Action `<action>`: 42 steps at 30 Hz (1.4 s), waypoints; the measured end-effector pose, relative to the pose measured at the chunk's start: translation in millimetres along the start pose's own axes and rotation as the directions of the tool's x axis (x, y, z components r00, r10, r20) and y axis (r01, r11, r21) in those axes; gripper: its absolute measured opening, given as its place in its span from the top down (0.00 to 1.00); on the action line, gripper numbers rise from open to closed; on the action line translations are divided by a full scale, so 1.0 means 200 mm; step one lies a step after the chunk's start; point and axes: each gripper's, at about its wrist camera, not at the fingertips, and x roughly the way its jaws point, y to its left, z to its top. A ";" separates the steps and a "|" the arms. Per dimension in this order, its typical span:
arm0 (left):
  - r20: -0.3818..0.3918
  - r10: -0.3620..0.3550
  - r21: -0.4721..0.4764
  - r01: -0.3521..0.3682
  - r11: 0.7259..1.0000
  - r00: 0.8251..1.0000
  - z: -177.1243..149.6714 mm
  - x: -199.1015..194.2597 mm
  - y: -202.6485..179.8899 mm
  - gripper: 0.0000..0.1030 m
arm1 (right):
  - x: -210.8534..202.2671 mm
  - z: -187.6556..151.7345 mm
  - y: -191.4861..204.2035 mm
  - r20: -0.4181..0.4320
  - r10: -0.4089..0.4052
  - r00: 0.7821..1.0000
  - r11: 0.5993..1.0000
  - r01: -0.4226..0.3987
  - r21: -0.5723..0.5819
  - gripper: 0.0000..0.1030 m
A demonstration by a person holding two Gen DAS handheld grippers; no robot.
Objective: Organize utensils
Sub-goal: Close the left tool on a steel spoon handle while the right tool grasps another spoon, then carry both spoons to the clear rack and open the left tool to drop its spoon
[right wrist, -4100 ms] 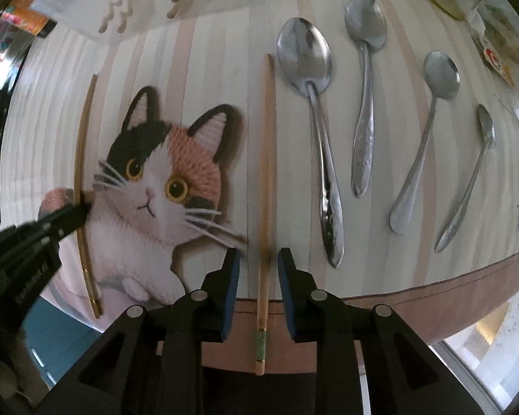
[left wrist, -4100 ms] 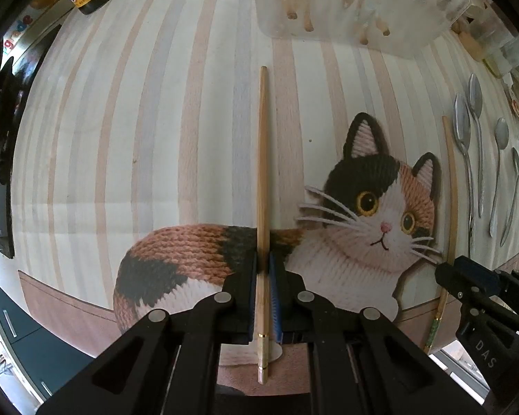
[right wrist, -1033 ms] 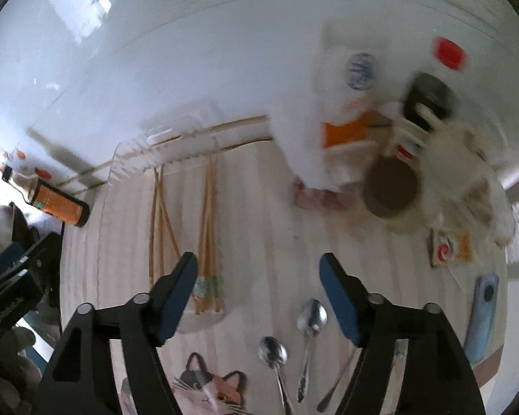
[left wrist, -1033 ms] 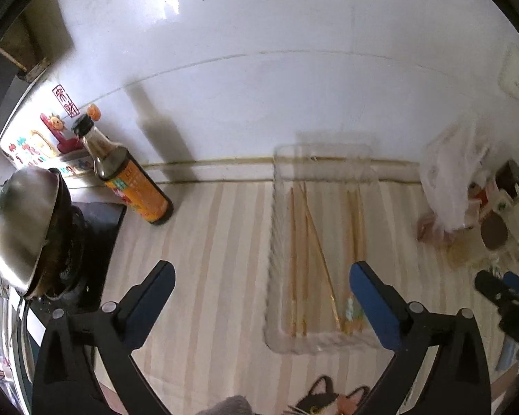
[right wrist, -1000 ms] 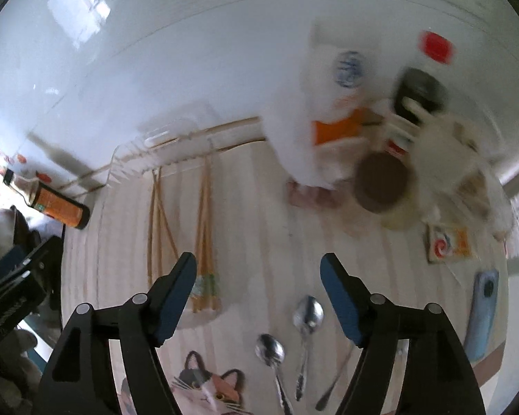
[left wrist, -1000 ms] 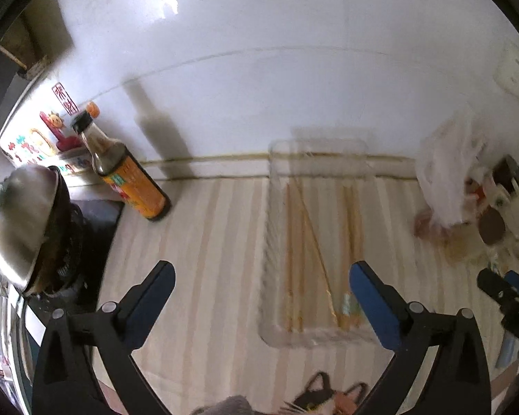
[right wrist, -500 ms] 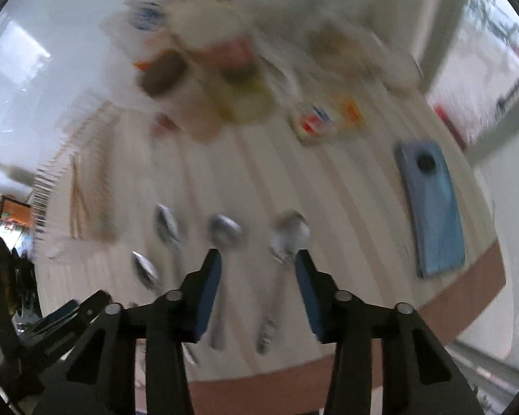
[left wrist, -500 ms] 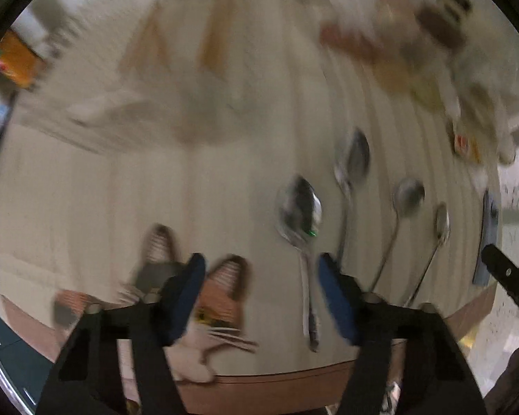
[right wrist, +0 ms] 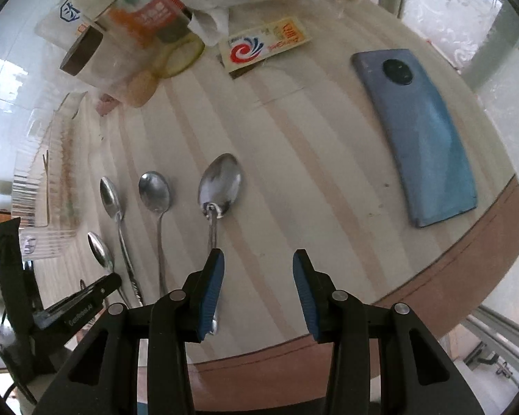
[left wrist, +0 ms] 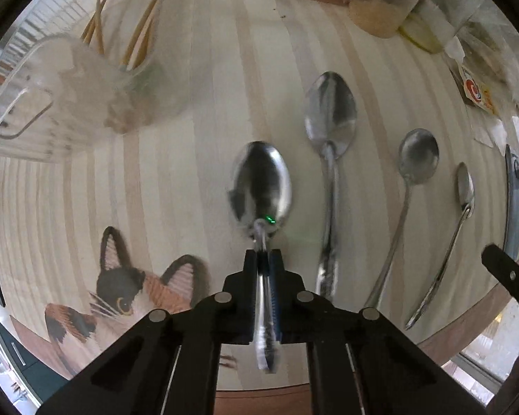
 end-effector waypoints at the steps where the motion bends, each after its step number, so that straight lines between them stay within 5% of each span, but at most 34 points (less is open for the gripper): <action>1: 0.002 0.008 -0.002 -0.008 1.000 1.000 -0.01 0.00 0.02 0.96 | 0.02 0.01 0.01 -0.003 0.003 1.000 1.000 -0.003 -0.002 0.58; 6: 0.002 0.034 -0.031 -0.034 0.999 0.999 -0.09 -0.02 0.19 0.96 | 0.12 0.01 0.14 -0.021 -0.011 1.000 0.998 0.009 -0.055 0.58; 9: -0.005 0.030 -0.056 -0.030 0.998 1.000 -0.13 -0.03 0.28 0.96 | 0.20 0.01 0.21 -0.030 -0.096 0.995 0.991 0.092 -0.100 0.59; 12: -0.019 -0.006 -0.078 0.005 0.997 1.000 -0.18 -0.03 0.38 0.96 | 0.20 -0.01 0.30 0.011 -0.172 0.985 0.972 0.172 -0.164 0.90; 13: -0.025 -0.020 -0.092 0.017 0.996 0.999 -0.20 -0.03 0.42 0.96 | 0.20 -0.02 0.31 0.014 -0.181 0.983 0.968 0.180 -0.175 0.92; 25: -0.012 -0.036 -0.082 0.035 0.996 0.999 -0.40 -0.04 0.59 0.94 | 0.12 -0.37 0.36 -0.085 -0.191 0.978 0.933 0.154 -0.326 0.93; 42: -0.011 -0.009 -0.049 0.009 0.999 1.000 -0.25 0.00 0.37 0.89 | 0.11 -0.24 0.41 -0.092 -0.217 0.972 0.939 0.182 -0.291 0.93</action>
